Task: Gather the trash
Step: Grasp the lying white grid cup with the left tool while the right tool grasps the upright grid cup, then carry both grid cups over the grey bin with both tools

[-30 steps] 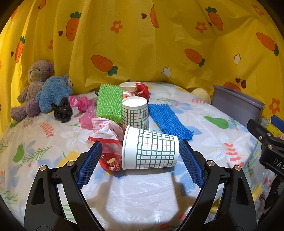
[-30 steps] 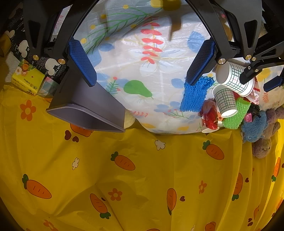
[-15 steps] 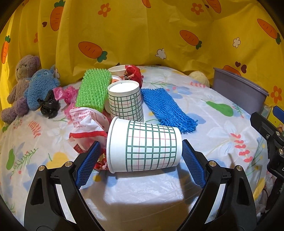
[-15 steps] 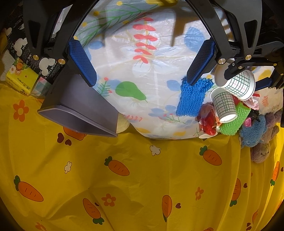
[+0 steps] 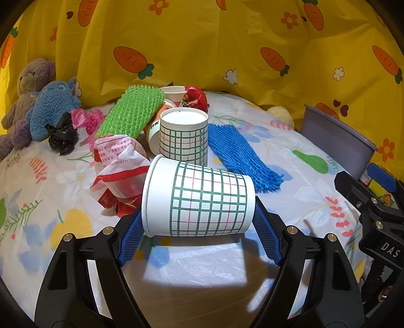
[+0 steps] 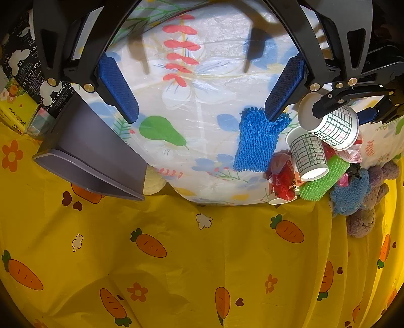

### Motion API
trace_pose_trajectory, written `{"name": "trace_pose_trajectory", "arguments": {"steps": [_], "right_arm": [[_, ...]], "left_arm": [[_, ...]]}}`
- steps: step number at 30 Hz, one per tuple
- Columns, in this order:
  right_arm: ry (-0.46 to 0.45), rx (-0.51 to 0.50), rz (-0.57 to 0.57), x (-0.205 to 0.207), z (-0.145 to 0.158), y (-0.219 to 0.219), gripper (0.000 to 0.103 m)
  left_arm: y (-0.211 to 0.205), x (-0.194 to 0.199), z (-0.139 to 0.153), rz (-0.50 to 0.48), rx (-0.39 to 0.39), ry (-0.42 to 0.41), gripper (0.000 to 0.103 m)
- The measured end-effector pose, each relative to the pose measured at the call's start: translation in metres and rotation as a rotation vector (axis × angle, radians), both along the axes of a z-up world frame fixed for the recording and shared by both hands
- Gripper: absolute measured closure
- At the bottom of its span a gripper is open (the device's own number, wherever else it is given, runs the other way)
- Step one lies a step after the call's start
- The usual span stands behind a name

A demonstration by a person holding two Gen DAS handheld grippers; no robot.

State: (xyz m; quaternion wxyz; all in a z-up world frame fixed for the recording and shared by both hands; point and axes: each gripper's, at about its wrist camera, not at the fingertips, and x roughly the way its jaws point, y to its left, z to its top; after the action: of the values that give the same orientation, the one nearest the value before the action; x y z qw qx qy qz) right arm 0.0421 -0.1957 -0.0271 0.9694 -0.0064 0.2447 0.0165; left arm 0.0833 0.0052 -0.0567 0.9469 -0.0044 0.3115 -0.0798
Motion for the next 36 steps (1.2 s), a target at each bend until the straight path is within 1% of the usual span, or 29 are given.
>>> {"name": "trace_pose_trajectory", "arguments": {"steps": [3,6,13,16,21,24,27,30,31,32,36], "right_arm": [[0.010,0.013,0.024,0.005,0.000,0.004,0.007],[0.015,0.033,0.058,0.010,0.002,0.010,0.008],[0.019,0.040,0.163,0.024,0.008,0.042,0.011],[0.023,0.042,0.208,0.031,0.012,0.058,0.011],[0.035,0.026,0.285,0.046,0.019,0.089,0.012],[0.056,0.017,0.321,0.056,0.020,0.106,0.012],[0.079,-0.001,0.336,0.066,0.019,0.118,0.012],[0.116,0.005,0.356,0.076,0.016,0.126,0.015],[0.126,0.008,0.362,0.077,0.016,0.128,0.017],[0.134,0.007,0.363,0.079,0.015,0.131,0.019],[0.163,-0.003,0.366,0.087,0.008,0.139,0.023]], "left_arm": [[0.009,-0.008,0.008,-0.008,-0.048,-0.016,0.025],[0.025,-0.013,0.018,-0.002,-0.136,-0.023,0.025],[0.064,-0.020,0.034,0.045,-0.276,-0.044,0.025],[0.081,-0.020,0.039,0.078,-0.316,-0.053,0.025],[0.107,-0.024,0.044,0.142,-0.344,-0.078,0.025],[0.113,-0.027,0.046,0.148,-0.347,-0.085,0.025],[0.118,-0.026,0.040,0.149,-0.361,-0.068,0.025],[0.128,-0.031,0.041,0.159,-0.384,-0.080,0.025],[0.131,-0.034,0.043,0.162,-0.386,-0.091,0.025],[0.133,-0.036,0.046,0.170,-0.383,-0.102,0.025],[0.143,-0.046,0.055,0.198,-0.380,-0.141,0.025]]}}
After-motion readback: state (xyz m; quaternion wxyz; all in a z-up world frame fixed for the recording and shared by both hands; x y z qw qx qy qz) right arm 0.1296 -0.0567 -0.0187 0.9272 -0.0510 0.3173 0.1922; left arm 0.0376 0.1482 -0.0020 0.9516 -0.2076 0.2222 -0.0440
